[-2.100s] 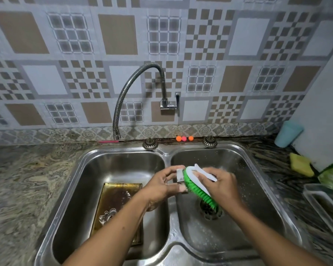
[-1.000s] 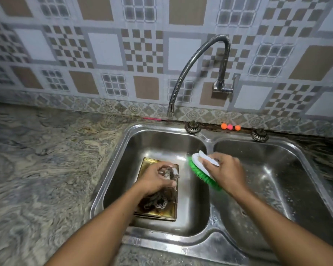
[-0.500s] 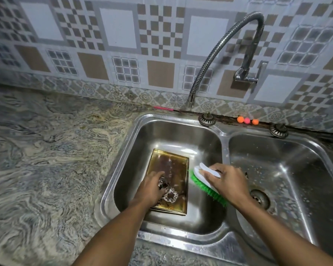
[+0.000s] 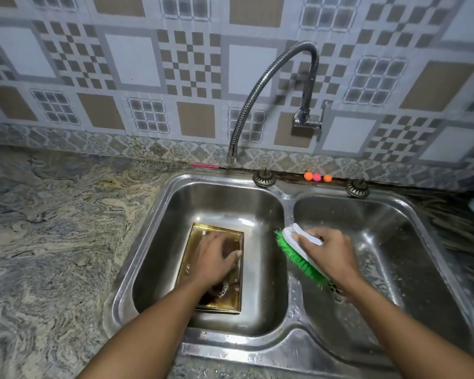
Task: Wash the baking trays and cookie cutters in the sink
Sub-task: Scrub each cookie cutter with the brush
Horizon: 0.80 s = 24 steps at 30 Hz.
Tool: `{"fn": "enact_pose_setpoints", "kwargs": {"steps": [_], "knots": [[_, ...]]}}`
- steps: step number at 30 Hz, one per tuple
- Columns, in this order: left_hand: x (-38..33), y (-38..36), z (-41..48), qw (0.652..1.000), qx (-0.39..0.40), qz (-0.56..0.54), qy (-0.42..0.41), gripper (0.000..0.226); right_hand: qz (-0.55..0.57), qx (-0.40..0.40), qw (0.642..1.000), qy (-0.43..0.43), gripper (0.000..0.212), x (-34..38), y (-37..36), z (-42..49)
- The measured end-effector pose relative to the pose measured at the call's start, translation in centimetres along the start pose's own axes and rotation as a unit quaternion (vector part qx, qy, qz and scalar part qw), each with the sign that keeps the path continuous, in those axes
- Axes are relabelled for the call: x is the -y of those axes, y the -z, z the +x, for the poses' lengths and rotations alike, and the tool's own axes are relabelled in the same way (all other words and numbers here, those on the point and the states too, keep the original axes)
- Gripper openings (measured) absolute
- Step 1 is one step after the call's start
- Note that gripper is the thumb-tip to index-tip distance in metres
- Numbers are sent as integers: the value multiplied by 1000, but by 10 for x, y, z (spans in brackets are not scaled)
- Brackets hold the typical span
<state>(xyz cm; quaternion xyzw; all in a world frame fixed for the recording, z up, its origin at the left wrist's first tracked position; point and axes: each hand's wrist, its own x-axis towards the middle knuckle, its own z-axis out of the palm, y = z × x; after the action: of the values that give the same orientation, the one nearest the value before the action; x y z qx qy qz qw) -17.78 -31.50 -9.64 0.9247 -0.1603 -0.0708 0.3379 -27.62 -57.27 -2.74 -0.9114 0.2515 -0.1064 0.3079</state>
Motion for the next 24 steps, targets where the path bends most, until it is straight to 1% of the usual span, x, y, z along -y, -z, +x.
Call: {"fn": "enact_pose_setpoints", "kwargs": {"steps": [5, 8, 12, 16, 18, 21, 22, 24], "knots": [[-89, -32, 13, 993, -2, -45, -108, 32, 24, -51, 996, -66, 35, -51, 49, 17], [-139, -69, 14, 988, 46, -67, -129, 23, 15, -76, 992, -98, 30, -88, 70, 24], [-172, -132, 26, 986, 125, -50, -99, 23, 7, -73, 990, -116, 38, -140, 77, 35], [-178, -184, 47, 987, 151, -1, -54, 26, 21, -63, 989, -131, 38, -181, 75, 48], [-173, -205, 58, 986, 157, 34, -41, 35, 23, -51, 990, -128, 35, -199, 71, 53], [-161, -232, 74, 979, 183, 88, -19, 54, 40, -28, 991, -123, 28, -224, 61, 59], [-157, -241, 79, 977, 187, 99, -13, 58, 42, -22, 991, -123, 28, -228, 59, 61], [-150, -256, 87, 975, 188, 116, -10, 57, 44, -17, 991, -124, 29, -237, 52, 62]]}}
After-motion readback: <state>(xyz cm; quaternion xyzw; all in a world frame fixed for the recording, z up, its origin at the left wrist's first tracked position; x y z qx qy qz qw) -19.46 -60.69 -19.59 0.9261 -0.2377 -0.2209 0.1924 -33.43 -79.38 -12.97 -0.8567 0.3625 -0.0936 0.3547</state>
